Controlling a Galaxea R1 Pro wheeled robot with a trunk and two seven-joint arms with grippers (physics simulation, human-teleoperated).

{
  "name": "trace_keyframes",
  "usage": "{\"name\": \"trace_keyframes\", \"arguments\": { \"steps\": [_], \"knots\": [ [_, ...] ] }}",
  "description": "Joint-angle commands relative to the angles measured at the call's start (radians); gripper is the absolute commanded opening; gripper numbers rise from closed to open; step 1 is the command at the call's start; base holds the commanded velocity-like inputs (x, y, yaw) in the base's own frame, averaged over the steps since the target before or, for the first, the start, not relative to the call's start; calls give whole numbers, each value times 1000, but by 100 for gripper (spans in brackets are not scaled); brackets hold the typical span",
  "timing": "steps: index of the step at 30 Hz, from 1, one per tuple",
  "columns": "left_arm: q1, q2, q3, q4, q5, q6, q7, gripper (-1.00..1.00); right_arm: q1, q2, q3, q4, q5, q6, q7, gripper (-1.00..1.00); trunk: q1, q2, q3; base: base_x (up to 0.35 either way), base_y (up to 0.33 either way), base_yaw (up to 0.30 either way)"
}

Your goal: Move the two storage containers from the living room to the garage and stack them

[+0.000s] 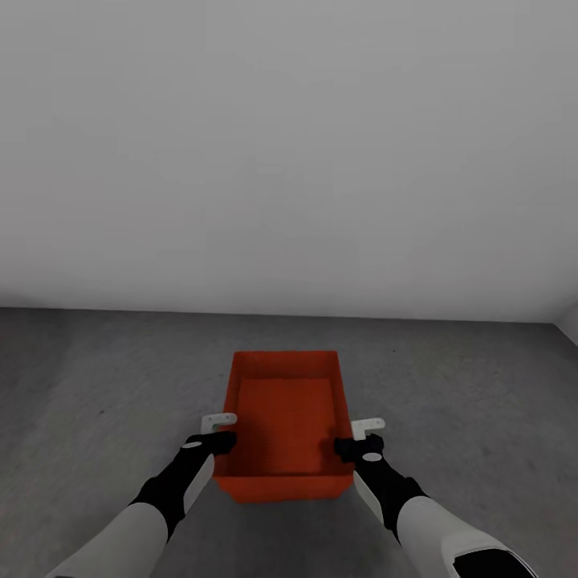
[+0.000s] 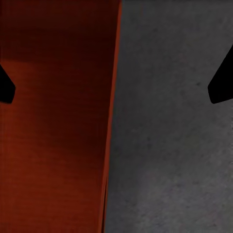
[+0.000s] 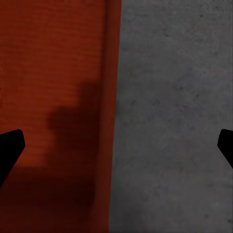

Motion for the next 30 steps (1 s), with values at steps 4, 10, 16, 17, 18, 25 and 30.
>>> {"name": "trace_keyframes", "arguments": {
  "steps": [4,10,16,17,18,25,30],
  "knots": [
    [0,1,-8,-2,11,5,9,100,0,0,5,0,5,4,-6,100,-16,28,12,0,0,0],
    [0,1,-8,-2,11,5,9,100,0,0,5,0,5,6,-6,100,-39,70,31,0,0,0],
    [0,1,-8,-2,11,5,9,100,0,0,5,0,5,8,-6,100,-62,112,50,0,0,0],
    [0,1,-8,-2,11,5,9,100,0,0,5,0,5,8,-6,100,-65,119,53,0,0,0],
    [0,1,-8,-2,11,5,9,100,0,0,5,0,5,8,-6,100,-69,126,56,0,0,0],
    [-1,3,-8,-24,13,2,9,100,0,2,3,0,4,3,-8,100,-81,147,65,0,0,0],
    [-1,3,-8,-19,14,1,9,100,0,0,4,0,4,6,-9,100,-81,147,65,0,0,0]
  ]
}}
